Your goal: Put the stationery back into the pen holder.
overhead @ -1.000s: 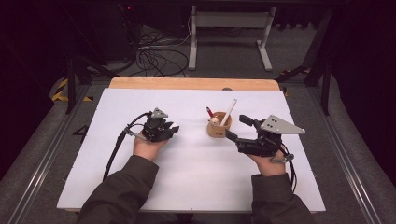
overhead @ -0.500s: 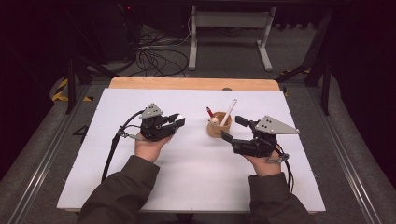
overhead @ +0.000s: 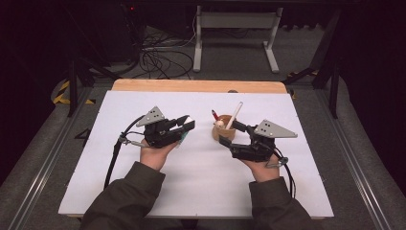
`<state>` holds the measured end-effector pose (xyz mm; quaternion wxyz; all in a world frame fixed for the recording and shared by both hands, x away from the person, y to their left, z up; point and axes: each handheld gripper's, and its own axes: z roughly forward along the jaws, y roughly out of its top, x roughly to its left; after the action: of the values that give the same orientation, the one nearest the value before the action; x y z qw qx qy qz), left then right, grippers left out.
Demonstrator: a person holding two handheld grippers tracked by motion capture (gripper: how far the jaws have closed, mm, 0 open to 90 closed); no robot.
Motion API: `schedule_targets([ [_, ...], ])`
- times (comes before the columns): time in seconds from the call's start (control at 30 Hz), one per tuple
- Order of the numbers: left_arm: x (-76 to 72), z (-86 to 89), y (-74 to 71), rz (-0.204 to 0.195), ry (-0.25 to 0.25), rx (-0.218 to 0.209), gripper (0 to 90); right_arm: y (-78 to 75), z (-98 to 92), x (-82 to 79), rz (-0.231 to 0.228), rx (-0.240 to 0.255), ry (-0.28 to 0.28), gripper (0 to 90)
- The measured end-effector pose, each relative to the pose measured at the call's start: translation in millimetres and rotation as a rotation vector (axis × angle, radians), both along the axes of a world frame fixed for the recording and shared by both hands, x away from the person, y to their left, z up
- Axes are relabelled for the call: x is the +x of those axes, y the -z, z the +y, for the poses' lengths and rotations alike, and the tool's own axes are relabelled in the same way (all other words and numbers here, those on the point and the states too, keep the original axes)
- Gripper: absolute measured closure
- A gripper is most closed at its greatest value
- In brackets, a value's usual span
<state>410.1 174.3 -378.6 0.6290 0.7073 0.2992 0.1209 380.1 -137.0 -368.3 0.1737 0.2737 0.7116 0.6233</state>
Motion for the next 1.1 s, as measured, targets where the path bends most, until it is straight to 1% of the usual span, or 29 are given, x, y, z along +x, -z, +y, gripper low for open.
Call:
schedule_targets([
  [0.17, -4.9, -4.5, -2.2, -0.017, 0.037, -0.034, 65.2, 2.9, 5.7, 1.0, 0.018, 0.020, -0.021, 29.1],
  [0.23, -7.0, -6.7, -3.0, -0.027, 0.052, -0.046, 65.2, 4.3, 8.7, 1.2, 0.028, 0.037, -0.039, 29.8],
  [0.3, -8.9, -8.4, -3.9, -0.037, 0.060, -0.050, 65.2, 5.5, 11.5, 1.5, 0.033, 0.044, -0.052, 30.4],
  [0.37, -11.2, -10.2, -5.1, -0.047, 0.074, -0.066, 65.2, 7.3, 14.9, 1.8, 0.042, 0.053, -0.070, 30.9],
  [0.5, -14.6, -13.3, -7.0, -0.064, 0.097, -0.081, 65.2, 10.0, 20.9, 1.9, 0.056, 0.064, -0.101, 31.9],
  [0.63, -18.5, -18.3, -7.9, -0.080, 0.123, -0.098, 65.2, 11.8, 24.9, 2.0, 0.070, 0.082, -0.122, 33.1],
  [0.83, -23.2, -26.8, -8.9, -0.103, 0.154, -0.107, 65.2, 14.2, 31.0, 2.1, 0.102, 0.128, -0.176, 36.0],
  [1.1, -27.1, -34.8, -9.8, -0.117, 0.173, -0.107, 65.1, 17.1, 39.4, 1.5, 0.128, 0.161, -0.223, 37.5],
])
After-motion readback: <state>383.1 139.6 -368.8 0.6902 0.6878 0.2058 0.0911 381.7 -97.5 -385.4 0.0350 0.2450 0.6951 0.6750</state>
